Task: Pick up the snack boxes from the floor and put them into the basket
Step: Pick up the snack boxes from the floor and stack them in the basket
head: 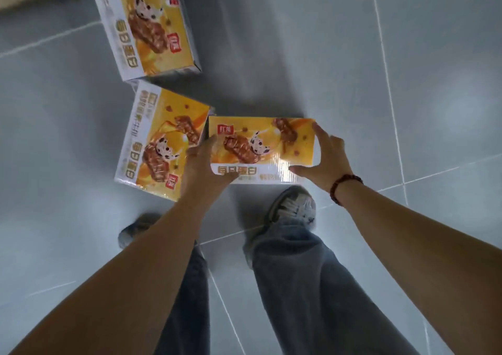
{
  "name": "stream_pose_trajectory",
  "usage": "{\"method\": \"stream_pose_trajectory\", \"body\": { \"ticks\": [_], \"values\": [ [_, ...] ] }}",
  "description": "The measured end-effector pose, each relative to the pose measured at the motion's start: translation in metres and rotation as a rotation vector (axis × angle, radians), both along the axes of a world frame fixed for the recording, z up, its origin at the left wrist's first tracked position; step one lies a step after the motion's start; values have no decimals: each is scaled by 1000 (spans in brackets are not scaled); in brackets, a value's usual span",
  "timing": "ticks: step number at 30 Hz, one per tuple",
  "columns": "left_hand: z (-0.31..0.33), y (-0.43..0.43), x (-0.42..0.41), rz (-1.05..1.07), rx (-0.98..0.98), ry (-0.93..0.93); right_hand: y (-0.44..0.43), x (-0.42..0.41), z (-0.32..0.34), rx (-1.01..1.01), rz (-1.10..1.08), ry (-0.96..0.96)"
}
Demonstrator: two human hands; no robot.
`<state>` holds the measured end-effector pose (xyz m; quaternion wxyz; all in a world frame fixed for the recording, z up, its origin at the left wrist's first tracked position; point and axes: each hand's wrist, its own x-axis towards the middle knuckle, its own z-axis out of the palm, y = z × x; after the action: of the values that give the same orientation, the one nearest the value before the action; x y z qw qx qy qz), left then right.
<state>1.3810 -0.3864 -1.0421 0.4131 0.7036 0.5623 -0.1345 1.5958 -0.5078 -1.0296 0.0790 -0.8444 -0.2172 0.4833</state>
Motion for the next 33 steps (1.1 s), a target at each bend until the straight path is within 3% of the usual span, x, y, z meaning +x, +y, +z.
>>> {"method": "stream_pose_trajectory", "body": {
  "ticks": [4,7,13,20,24,33],
  "values": [
    [-46,-9,1,-104,64,-55,10,-8,-43,84,80,-36],
    [-53,-13,5,-129,88,4,13,-17,-51,66,42,-92],
    [4,5,-2,-195,131,-80,19,-22,20,98,70,-194],
    [183,67,-53,-143,306,-221,75,-57,200,318,129,-295],
    [317,109,-107,-66,466,-186,132,-97,316,469,203,-263],
    [609,109,-264,301,851,-88,227,-227,588,891,630,-247]
  ]
}}
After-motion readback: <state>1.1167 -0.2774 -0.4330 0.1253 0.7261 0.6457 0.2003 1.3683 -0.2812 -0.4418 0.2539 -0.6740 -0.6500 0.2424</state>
